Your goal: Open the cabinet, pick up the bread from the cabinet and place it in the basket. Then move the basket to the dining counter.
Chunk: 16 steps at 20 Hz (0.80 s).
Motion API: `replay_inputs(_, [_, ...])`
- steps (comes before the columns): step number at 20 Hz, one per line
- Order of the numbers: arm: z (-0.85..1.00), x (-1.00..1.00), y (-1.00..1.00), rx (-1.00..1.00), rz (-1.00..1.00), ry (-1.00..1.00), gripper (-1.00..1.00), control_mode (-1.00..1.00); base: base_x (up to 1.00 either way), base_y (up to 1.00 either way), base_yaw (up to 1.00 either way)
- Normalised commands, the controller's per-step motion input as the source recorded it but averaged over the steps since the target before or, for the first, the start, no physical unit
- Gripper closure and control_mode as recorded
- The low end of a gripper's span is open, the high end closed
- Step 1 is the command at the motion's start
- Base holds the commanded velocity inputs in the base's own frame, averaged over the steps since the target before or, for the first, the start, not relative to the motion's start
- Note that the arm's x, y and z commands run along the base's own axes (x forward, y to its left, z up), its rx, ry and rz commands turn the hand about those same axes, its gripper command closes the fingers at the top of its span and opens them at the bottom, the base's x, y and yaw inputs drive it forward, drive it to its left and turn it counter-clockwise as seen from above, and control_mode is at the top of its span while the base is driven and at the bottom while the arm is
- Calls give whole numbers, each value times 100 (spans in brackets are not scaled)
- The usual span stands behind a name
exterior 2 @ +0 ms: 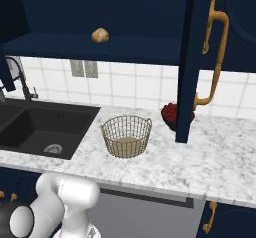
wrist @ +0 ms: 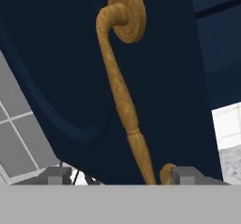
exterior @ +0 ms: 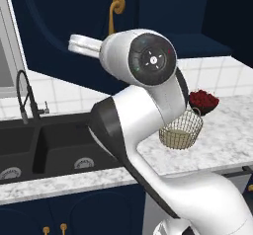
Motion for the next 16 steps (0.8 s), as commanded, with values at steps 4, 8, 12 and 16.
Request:
replay_inputs(4, [-7, -17, -1, 0, 46, 0, -100, -100, 0, 0, 0])
replay_inputs(8, [1, -18, -47, 1, 52, 3, -100, -100, 0, 0, 0])
replay_inputs(12, [0, -24, -83, 16, 49, 7, -100, -100, 0, 0, 0])
replay_inputs(16, [8, -52, -73, 16, 19, 11, -100, -100, 0, 0, 0])
